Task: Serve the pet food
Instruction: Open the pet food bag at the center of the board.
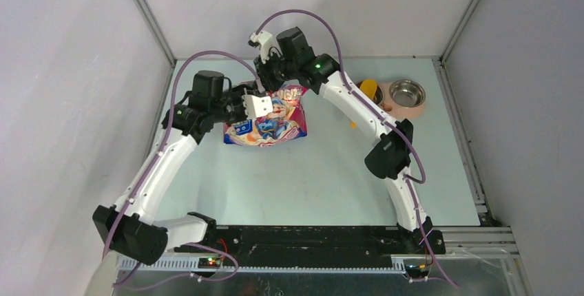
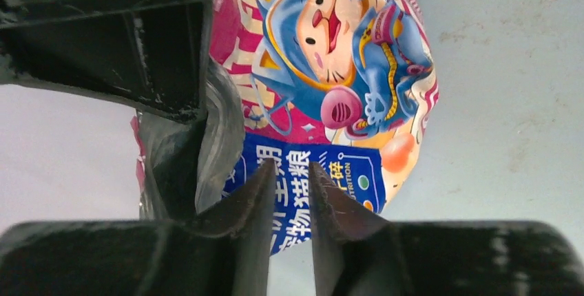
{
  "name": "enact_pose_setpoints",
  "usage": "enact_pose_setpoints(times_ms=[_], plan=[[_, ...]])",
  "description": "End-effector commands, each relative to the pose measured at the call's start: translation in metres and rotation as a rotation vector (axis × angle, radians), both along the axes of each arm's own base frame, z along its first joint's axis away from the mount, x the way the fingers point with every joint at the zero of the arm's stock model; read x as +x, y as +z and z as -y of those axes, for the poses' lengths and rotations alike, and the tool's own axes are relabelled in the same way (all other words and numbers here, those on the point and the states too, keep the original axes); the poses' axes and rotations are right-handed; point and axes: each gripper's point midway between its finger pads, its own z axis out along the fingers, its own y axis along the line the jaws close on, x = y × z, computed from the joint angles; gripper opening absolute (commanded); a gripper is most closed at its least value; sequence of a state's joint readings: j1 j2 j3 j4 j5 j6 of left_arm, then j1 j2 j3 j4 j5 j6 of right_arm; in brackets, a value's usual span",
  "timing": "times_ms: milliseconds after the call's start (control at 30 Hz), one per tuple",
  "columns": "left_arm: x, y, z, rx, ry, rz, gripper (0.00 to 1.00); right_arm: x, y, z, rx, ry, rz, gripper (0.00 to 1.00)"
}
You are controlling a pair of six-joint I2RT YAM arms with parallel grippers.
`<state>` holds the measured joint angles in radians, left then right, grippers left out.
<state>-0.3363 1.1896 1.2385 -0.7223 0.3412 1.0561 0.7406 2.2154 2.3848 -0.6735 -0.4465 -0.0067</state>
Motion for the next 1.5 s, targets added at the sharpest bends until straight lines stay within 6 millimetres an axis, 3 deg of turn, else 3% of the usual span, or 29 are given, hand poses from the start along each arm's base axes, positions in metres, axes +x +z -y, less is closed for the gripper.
enact_pose_setpoints(times_ms=[0,33,100,467,700,967,1033,1200,1367,1467], plan=[[0.005,0.040,0.011,-0.027,-0.084,0.089,0.42,-0.022,0.057,0.017,0.074,0.019,0.018,0.00],[0.004,0.041,0.011,-0.028,-0.089,0.086,0.71,-0.020,0.058,0.018,0.073,0.014,0.019,0.00],[0.000,0.041,0.012,-0.023,-0.103,0.073,0.94,-0.019,0.056,0.018,0.072,0.011,0.016,0.00],[0.005,0.034,0.001,0.061,-0.087,0.102,0.90,-0.016,0.052,0.017,0.065,0.007,0.011,0.00],[0.038,0.021,-0.012,0.157,0.048,0.199,0.86,-0.018,0.053,0.017,0.067,0.013,0.015,0.00],[0.052,0.019,-0.017,0.187,0.102,0.247,0.71,-0.021,0.055,0.016,0.070,0.020,0.013,0.00],[0.055,0.022,-0.018,0.183,0.121,0.260,0.58,-0.021,0.054,0.015,0.068,0.021,0.012,0.00],[0.053,0.017,-0.018,0.196,0.115,0.241,0.38,-0.021,0.054,0.015,0.071,0.023,0.010,0.00],[0.043,0.002,-0.018,0.206,0.097,0.176,0.04,-0.020,0.060,0.016,0.079,0.025,0.024,0.00],[0.033,-0.004,-0.017,0.194,0.080,0.137,0.00,-0.019,0.064,0.014,0.069,0.025,0.067,0.02]])
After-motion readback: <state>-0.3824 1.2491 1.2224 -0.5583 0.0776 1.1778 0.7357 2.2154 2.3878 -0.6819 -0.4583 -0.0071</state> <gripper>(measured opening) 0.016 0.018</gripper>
